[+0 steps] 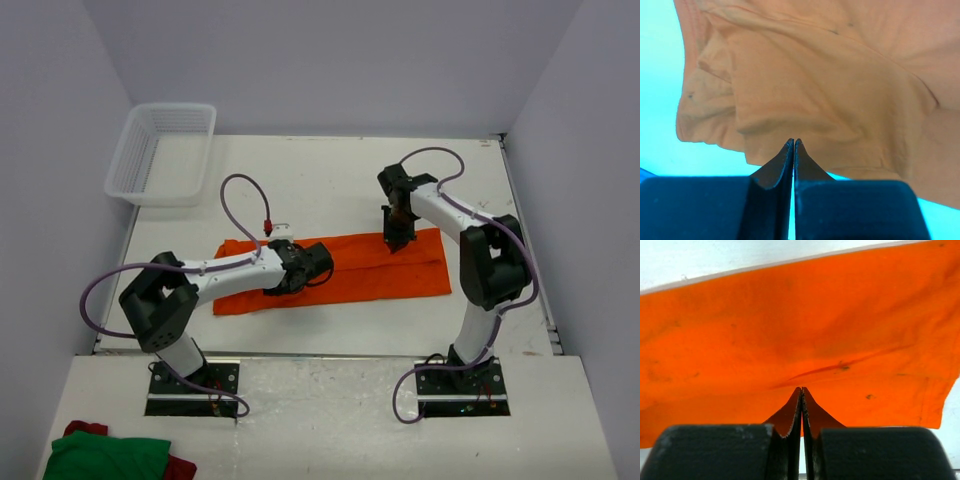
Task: Fold and stack the t-shirts
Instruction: Rotate the tshirt 90 degrees
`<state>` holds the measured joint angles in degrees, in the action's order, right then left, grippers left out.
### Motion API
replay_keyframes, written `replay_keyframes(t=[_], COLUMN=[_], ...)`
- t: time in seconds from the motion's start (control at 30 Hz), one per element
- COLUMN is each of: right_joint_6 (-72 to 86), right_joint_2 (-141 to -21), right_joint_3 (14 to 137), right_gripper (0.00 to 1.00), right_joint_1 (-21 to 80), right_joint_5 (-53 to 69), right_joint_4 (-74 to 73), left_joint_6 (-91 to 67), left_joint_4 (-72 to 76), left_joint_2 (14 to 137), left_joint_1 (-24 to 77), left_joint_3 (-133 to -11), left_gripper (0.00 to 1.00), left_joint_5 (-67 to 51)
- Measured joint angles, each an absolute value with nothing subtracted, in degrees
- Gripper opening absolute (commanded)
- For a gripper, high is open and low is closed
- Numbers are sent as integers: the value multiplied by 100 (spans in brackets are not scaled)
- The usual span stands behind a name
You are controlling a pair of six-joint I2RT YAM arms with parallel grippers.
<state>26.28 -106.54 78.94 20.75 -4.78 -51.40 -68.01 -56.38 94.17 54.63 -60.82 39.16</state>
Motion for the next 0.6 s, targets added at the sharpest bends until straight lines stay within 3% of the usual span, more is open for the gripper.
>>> replay_keyframes(t=[0.6], right_joint_6=[2630], right_joint_2=[-10698], right_joint_3=[7533], right_gripper=[0], right_joint_1=[2668], right_joint_5=[-473], right_joint_4=[-4821], left_joint_6=[-5666], left_joint_4=[-4641], left_joint_2=[9719], left_joint_1=[3800], left_joint_3=[-6018], left_gripper=[0], left_joint_5=[3798])
